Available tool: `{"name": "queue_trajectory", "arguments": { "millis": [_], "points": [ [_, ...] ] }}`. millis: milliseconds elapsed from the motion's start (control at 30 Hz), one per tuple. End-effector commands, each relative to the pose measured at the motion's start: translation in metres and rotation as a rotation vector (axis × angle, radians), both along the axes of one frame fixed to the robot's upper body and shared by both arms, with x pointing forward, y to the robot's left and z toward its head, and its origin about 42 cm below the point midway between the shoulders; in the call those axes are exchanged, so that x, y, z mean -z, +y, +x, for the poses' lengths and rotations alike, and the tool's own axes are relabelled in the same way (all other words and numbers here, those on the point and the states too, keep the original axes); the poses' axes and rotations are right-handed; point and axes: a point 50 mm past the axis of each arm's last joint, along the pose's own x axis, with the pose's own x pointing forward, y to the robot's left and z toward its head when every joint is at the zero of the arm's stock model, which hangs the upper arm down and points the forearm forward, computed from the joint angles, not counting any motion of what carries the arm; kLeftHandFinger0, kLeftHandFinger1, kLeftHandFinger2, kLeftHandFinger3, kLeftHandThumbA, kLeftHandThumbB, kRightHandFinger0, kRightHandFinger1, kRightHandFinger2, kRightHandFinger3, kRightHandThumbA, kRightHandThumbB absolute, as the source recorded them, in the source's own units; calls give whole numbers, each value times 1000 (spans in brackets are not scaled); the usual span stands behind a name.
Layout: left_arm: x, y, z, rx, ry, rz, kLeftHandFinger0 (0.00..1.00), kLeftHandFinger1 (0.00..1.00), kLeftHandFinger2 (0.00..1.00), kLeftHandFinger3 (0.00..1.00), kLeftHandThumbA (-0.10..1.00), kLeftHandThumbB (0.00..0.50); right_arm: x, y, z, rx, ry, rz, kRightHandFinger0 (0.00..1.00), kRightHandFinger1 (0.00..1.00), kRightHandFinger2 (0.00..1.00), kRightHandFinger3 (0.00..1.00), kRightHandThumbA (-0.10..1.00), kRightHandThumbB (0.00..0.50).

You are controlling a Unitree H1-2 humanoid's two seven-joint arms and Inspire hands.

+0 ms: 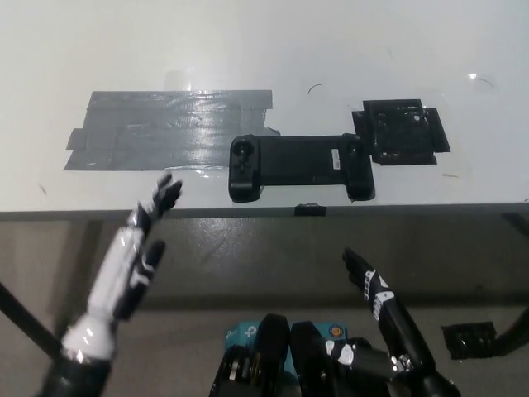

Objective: A controller is being placed at the center of the desk near the left hand and the robot uses its left hand's index finger to press a button at the left area of the controller

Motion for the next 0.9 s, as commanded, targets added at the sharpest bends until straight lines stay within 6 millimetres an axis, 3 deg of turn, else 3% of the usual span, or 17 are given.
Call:
{"name": "queue_trajectory", "arguments": {
  "millis": [0, 67, 133, 233, 267, 300, 400, 433, 500, 533, 600, 767, 867],
  "points": [
    [-57, 7, 26, 181, 74, 81, 7, 2, 29, 1000, 1000, 250, -9, 0, -7, -22, -73, 14, 1000, 1000, 1000, 1000, 892, 212],
    [-80, 7, 43, 213, 87, 129, 48, 0, 0, 1000, 1000, 296, -8, 0, -9, -18, -65, 18, 1000, 1000, 1000, 1000, 884, 219],
    [-96, 5, 56, 233, 102, 167, 266, 0, 0, 1000, 1000, 329, -6, -2, -12, -12, -57, 19, 1000, 1000, 1000, 1000, 880, 226],
    [-126, 1, 84, 327, 200, 175, 196, 0, 0, 1000, 1000, 356, -5, -1, -12, -8, -49, 20, 1000, 1000, 1000, 1000, 885, 239],
    [-135, -2, 95, 372, 260, 171, 8, 0, 0, 1000, 1000, 358, -4, 0, -13, -8, -50, 25, 1000, 1000, 1000, 1000, 879, 233],
    [-140, -4, 102, 410, 304, 159, 2, 0, 6, 1000, 1000, 374, -3, 0, -12, -9, -54, 27, 1000, 1000, 1000, 1000, 877, 233],
    [-146, -5, 115, 461, 387, 199, 0, 0, 68, 1000, 1000, 349, -3, 0, -13, -14, -48, 20, 1000, 1000, 1000, 1000, 879, 237],
    [-148, -7, 124, 484, 433, 236, 60, 0, 62, 1000, 1000, 359, -3, 0, -14, -12, -49, 13, 1000, 1000, 1000, 1000, 880, 238],
    [-149, -10, 132, 506, 478, 275, 5, 0, 42, 1000, 1000, 399, -3, -2, -14, -11, -51, 5, 1000, 1000, 1000, 1000, 866, 239],
    [-149, -11, 139, 522, 514, 306, 65, 0, 21, 1000, 1000, 403, -3, -2, -14, -13, -51, 2, 1000, 1000, 1000, 1000, 852, 235],
    [-148, -12, 149, 548, 565, 325, 6, 0, 18, 1000, 1000, 373, -4, -1, -14, -19, -59, 1, 1000, 1000, 1000, 1000, 840, 227],
    [-145, -15, 169, 552, 678, 440, 0, 0, 129, 1000, 1000, 410, -5, 0, -13, -20, -62, 0, 1000, 1000, 1000, 1000, 809, 212],
    [-136, -18, 173, 527, 734, 549, 0, 0, 10, 1000, 1000, 452, -7, 1, -12, -22, -61, -6, 1000, 1000, 1000, 1000, 822, 218]
  ]
}}
